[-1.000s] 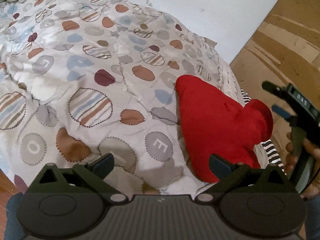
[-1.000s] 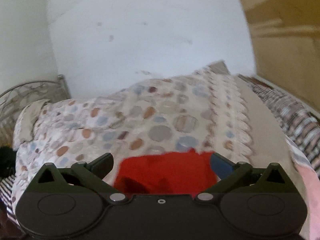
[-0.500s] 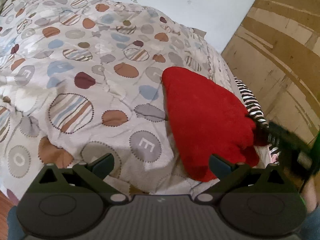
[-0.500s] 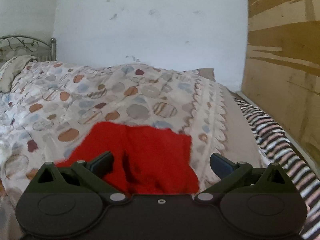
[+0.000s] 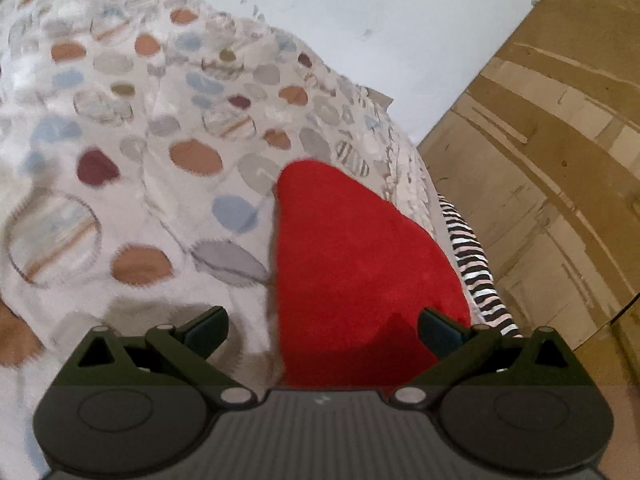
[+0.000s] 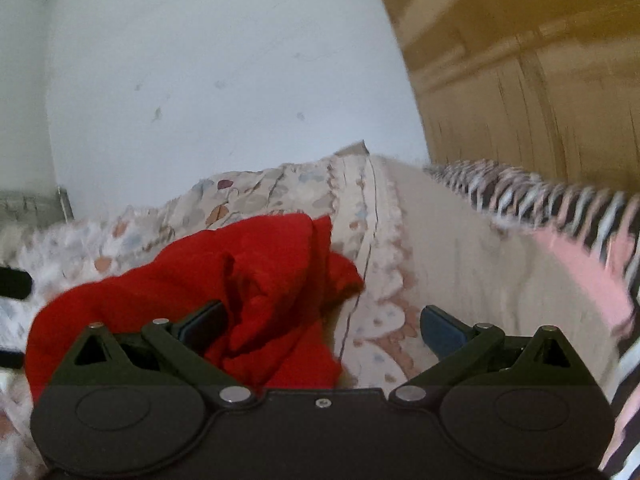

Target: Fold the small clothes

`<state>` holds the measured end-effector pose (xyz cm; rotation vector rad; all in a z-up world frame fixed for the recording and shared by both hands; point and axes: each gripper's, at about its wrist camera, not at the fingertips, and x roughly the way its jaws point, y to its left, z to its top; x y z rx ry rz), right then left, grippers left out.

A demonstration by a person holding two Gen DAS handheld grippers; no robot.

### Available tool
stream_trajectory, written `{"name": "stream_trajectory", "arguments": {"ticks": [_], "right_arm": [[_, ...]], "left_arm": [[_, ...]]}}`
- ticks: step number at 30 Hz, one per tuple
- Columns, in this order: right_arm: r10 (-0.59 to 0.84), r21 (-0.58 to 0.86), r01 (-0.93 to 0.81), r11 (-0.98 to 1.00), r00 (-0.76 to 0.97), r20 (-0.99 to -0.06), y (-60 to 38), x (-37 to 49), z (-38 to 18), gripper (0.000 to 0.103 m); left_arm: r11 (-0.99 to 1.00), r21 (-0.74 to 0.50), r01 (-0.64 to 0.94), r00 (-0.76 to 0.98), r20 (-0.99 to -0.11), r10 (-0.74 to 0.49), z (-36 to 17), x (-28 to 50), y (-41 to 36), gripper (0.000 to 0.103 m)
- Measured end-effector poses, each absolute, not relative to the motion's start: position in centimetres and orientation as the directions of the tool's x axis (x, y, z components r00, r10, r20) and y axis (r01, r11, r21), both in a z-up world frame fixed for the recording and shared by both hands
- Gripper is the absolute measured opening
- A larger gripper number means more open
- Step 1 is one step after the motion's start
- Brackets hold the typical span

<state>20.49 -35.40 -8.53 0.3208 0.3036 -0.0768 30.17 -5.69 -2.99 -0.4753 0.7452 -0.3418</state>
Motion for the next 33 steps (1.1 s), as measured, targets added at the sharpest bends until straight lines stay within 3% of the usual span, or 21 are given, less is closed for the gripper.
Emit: {"name": "stream_trajectory", "arguments": {"ticks": [11, 33], "right_arm": [[0.008, 0.329, 0.096, 0.94, 0.954, -0.3, -36.0, 20.3, -9.1, 0.102], [0.031, 0.367, 0.084, 0.927, 0.954, -0.298, -36.5, 20.2, -9.6, 0.102]], "left_arm": [[0.822, -0.547, 0.159, 0.696, -0.528, -0.487, -5.7, 30.2, -6.1, 0.103], [0.816, -0.56, 0.141, 0.699, -0.527, -0.483, -6.0, 30.0, -5.9, 0.103]]}}
